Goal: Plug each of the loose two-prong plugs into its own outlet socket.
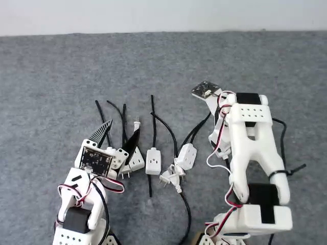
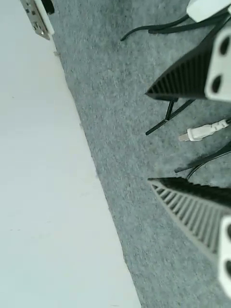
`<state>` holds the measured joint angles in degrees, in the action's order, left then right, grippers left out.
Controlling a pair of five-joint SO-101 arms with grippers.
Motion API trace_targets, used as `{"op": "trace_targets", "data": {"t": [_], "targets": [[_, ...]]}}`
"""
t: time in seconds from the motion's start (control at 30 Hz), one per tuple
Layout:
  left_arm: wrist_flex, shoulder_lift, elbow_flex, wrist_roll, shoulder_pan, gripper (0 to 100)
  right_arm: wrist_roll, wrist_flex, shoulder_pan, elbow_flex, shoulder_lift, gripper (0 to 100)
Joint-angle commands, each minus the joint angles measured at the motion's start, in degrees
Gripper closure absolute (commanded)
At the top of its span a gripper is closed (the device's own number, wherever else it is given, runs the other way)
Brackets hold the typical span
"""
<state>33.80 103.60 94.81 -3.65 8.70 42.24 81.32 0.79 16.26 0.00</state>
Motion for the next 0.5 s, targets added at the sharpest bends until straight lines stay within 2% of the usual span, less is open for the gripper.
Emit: {"op": "trace_targets", "data": {"t": [0.0,0.33,0.47], "targets": [[-1.85,0.53,-0.4,-0.7,0.0,74,0.7,-0.4,-1.19,-6.33,-0.75,82.2],[-1.85,0.53,0.04,-0.88,0.0,74,0.44,9.8,1.1,-18.73,-0.48,81.2],[-1.93,0.53,0.22,-0.88,0.0,74,-3.87,11.12,0.57,-23.12,-0.4,82.7]]}}
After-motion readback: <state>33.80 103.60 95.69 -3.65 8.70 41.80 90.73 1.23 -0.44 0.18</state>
